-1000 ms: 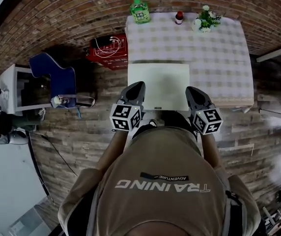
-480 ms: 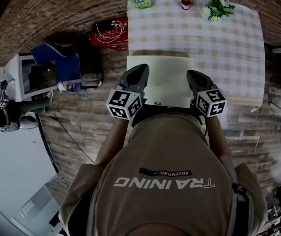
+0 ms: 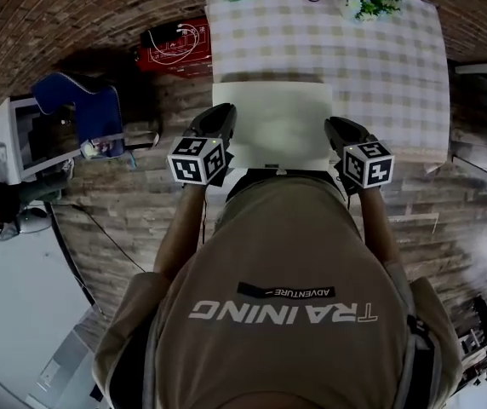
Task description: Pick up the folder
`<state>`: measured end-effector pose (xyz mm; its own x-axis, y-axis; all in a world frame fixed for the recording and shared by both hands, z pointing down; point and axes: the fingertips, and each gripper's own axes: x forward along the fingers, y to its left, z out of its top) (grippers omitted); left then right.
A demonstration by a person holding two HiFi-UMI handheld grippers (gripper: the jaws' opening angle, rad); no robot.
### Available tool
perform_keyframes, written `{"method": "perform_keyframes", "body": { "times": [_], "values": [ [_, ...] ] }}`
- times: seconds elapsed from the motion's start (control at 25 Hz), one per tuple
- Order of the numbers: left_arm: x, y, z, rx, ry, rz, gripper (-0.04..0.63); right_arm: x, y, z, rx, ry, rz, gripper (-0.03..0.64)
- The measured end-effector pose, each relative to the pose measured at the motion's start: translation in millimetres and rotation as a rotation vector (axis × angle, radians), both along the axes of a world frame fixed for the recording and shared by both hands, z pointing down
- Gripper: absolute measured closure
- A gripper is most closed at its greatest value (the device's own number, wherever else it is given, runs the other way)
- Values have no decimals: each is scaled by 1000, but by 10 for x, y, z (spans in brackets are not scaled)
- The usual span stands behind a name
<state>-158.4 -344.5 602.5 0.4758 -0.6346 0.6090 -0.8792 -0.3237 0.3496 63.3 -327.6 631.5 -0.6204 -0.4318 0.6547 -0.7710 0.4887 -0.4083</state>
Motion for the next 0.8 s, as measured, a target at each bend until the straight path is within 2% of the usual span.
{"method": "perform_keyframes", "body": {
  "times": [0.04, 0.08, 0.12, 0.16, 0.24, 0.36, 0.64, 0.8],
  "values": [
    [-114, 37, 101, -49, 9, -23, 532, 67, 47, 61, -40, 15, 10, 583],
    [-245, 69, 199, -99, 22, -45, 443, 113, 93, 129, -83, 21, 24, 473],
    [-385, 105, 294, -148, 44, -61, 385, 131, 131, 196, -120, 18, 42, 415],
    [-522, 147, 386, -194, 73, -69, 349, 122, 158, 253, -148, 8, 61, 401],
    [-732, 250, 567, -278, 135, -71, 333, 80, 179, 320, -187, -23, 95, 394],
    [-773, 389, 758, -367, 184, -50, 330, 76, 210, 315, -250, -52, 100, 382],
    [-582, 507, 1106, -491, 202, 17, 319, 85, 222, 624, -410, -220, 200, 363],
    [-547, 522, 1158, -527, 259, -2, 318, -1, 234, 716, -450, -236, 162, 356]
  ]
}}
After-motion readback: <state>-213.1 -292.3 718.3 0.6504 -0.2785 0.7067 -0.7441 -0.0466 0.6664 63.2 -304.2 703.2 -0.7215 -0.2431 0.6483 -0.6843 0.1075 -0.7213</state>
